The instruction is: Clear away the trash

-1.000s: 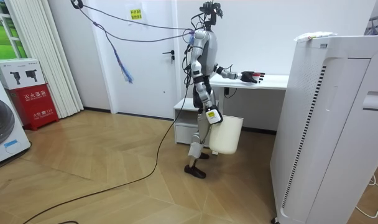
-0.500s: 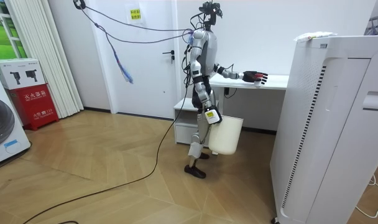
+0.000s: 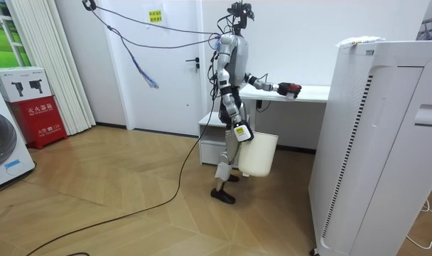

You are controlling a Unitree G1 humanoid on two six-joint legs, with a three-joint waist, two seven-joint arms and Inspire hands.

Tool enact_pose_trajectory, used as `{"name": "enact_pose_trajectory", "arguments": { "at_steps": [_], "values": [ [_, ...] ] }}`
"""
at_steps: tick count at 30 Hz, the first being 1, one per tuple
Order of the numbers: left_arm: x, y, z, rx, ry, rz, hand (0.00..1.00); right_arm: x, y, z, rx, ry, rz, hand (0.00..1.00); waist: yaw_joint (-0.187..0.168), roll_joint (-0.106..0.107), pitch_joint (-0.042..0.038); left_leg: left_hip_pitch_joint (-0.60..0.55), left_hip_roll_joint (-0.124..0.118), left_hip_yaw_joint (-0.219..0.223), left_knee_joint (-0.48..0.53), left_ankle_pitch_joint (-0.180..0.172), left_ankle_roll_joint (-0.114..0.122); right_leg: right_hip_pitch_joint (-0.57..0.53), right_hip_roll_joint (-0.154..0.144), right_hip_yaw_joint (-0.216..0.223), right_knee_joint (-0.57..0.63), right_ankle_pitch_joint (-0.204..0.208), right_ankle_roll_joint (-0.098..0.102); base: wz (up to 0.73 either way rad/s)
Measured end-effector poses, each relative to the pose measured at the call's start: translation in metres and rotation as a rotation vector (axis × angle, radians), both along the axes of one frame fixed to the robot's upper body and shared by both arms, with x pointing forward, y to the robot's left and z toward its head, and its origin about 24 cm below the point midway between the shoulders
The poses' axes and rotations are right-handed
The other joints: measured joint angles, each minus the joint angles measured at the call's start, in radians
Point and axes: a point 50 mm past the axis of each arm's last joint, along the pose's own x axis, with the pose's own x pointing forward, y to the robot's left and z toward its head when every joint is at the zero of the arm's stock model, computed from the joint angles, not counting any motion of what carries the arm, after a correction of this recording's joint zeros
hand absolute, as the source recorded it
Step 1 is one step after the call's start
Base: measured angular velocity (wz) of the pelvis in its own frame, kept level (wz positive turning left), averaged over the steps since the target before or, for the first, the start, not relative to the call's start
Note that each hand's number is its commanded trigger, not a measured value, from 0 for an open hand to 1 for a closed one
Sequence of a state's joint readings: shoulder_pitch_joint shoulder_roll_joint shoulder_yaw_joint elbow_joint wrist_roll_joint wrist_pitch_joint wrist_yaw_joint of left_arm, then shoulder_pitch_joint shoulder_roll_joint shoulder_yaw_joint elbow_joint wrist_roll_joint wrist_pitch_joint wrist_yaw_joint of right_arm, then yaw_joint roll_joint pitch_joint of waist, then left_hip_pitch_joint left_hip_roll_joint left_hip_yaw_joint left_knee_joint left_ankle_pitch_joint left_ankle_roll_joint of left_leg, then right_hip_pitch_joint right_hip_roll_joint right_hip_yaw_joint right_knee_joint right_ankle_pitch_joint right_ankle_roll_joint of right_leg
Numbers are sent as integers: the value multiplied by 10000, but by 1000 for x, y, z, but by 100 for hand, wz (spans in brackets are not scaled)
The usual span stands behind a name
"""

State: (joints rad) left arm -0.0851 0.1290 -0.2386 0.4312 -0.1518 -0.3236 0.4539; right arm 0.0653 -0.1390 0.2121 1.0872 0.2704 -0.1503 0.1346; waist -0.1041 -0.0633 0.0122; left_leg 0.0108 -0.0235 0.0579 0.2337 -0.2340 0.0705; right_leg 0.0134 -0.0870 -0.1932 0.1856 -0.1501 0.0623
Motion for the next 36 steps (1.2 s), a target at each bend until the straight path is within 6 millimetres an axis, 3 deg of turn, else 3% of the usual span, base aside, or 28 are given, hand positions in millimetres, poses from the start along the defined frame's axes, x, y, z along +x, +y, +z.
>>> {"name": "enact_pose_trajectory", "arguments": {
  "at_steps": [6, 15, 23, 29, 36],
  "values": [
    [7, -7, 2, -648, 303, -777, 100, 4, 1, 0, 46, 11, -6, 100, 75, 47, -29, -154, 50, 196, 24, 0, 0, -221, 35, 190, 28, 61, -39, -10],
    [8, -62, 34, -1725, -775, -4116, 100, 28, 7, 6, 16, -461, 429, 100, 9, 167, -11, -477, 43, 215, 86, 1, -1, -520, 29, 237, 49, 76, -40, 1],
    [2, -81, 31, -2138, -501, -6080, 100, 52, 6, 15, -157, -1061, 468, 100, 27, 468, 129, -581, 70, 316, 50, 3, -4, -693, 57, 277, 46, 76, -41, -4],
    [-5, -91, 27, -2005, -220, -6937, 100, 68, 2, 22, -422, -1507, 479, 100, 22, 662, 119, -875, 80, 344, 39, 8, -10, -1058, 54, 278, 167, 74, -41, 0],
    [-14, -101, 17, -1793, 275, -8038, 100, 80, 2, 28, -500, -1836, 407, 100, 12, 677, 112, -982, 92, 339, 37, 10, -12, -1216, 66, 298, 188, 74, -41, -1]
  ]
}}
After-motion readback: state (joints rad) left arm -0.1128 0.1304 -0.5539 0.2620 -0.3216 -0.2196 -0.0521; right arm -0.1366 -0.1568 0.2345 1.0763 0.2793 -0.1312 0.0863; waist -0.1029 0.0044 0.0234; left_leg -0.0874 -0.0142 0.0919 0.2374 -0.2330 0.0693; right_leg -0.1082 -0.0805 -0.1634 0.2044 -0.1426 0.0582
